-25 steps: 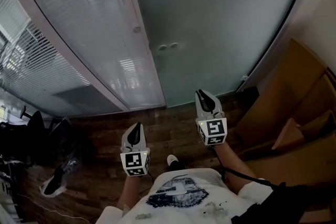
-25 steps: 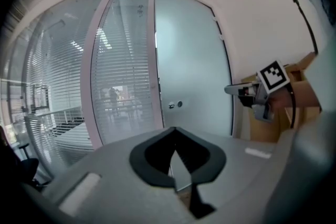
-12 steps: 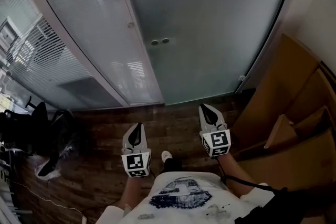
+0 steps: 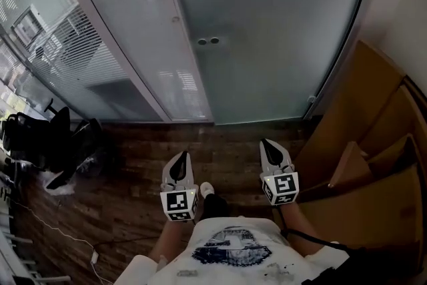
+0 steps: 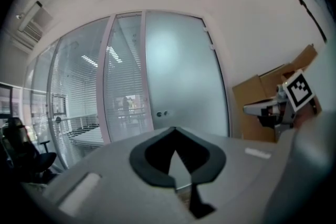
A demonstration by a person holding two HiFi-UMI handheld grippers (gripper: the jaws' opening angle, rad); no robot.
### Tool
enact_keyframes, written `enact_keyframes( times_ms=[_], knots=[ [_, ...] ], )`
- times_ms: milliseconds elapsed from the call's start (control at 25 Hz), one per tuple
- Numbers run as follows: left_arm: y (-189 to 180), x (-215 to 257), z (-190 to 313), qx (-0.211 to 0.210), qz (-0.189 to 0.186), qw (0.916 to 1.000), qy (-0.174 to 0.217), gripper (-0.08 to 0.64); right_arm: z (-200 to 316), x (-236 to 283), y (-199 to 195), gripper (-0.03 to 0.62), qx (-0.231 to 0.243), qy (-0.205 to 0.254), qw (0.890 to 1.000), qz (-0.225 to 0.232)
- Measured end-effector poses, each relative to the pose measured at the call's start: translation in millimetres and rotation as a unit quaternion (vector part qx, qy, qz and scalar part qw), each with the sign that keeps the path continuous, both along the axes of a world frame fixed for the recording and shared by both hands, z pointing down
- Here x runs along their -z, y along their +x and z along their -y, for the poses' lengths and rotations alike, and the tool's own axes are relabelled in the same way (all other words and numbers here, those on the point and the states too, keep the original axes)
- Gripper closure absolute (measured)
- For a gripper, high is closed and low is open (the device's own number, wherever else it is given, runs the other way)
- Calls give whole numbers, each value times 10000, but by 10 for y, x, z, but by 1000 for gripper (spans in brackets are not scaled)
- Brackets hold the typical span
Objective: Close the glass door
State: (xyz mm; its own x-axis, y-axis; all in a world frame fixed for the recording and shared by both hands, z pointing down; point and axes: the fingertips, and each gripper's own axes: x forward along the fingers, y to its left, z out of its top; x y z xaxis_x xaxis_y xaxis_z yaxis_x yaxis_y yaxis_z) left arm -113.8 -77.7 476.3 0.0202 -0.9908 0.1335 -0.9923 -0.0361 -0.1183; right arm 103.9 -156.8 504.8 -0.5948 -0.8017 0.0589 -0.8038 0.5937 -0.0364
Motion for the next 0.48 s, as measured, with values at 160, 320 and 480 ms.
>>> enact_keyframes(
  times_ms=[160, 320, 480],
  knots=[
    [93, 92, -271, 178, 107, 9998, 9, 558, -165, -29, 83, 583, 81, -82, 9999, 118],
    [78, 155, -507, 292, 240, 9993, -19, 558, -276, 1, 69, 584, 114, -24, 9995, 305],
    [65, 210, -659, 283, 503, 9983, -53, 558, -319, -29, 78, 584, 47, -62, 9986, 520]
  ],
)
